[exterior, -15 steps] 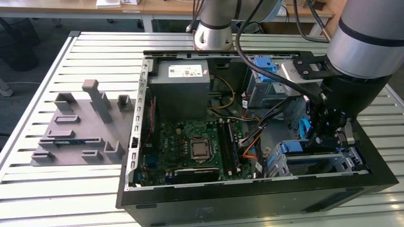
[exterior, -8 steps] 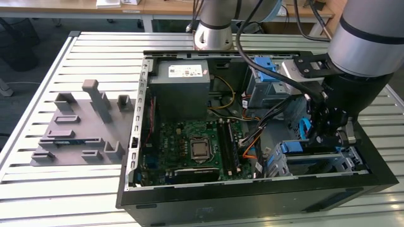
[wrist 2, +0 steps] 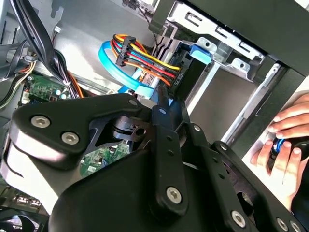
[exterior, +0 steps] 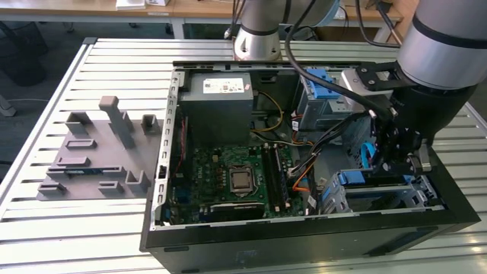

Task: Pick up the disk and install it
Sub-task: 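Insert the second disk wire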

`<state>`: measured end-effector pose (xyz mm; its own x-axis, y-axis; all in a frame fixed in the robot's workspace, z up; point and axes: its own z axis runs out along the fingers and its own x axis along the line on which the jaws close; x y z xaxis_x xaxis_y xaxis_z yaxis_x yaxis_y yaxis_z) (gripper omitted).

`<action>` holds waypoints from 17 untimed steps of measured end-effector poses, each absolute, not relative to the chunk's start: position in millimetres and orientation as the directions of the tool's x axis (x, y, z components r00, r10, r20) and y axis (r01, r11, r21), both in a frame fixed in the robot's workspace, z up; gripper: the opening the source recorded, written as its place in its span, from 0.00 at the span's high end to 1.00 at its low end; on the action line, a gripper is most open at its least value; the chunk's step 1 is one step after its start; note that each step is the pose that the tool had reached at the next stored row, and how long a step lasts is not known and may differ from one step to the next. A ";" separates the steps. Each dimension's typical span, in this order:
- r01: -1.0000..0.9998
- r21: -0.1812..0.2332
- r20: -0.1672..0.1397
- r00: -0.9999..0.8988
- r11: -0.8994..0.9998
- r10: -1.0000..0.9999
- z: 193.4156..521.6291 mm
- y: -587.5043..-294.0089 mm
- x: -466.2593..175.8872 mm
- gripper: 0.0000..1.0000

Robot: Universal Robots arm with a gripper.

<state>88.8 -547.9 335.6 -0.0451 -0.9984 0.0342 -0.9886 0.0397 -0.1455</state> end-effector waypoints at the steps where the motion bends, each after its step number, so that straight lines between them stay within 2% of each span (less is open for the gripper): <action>1: -0.989 -0.146 0.034 -0.045 0.040 -0.998 336.2 -547.9 88.8 0.76; 12: -0.989 -0.146 0.034 -0.045 0.040 -0.998 343.8 -547.9 88.8 0.78; 13: -0.989 -0.146 0.034 -0.045 0.040 -0.998 343.8 -547.9 88.8 0.84; 14: -0.989 -0.146 0.034 -0.045 0.040 -0.998 344.0 -547.9 88.8 0.84; 15: -0.989 -0.146 0.034 -0.045 0.040 -0.998 344.1 -547.9 88.8 0.89; 17: -0.989 -0.146 0.034 -0.045 0.040 -0.998 344.1 -547.9 88.8 0.89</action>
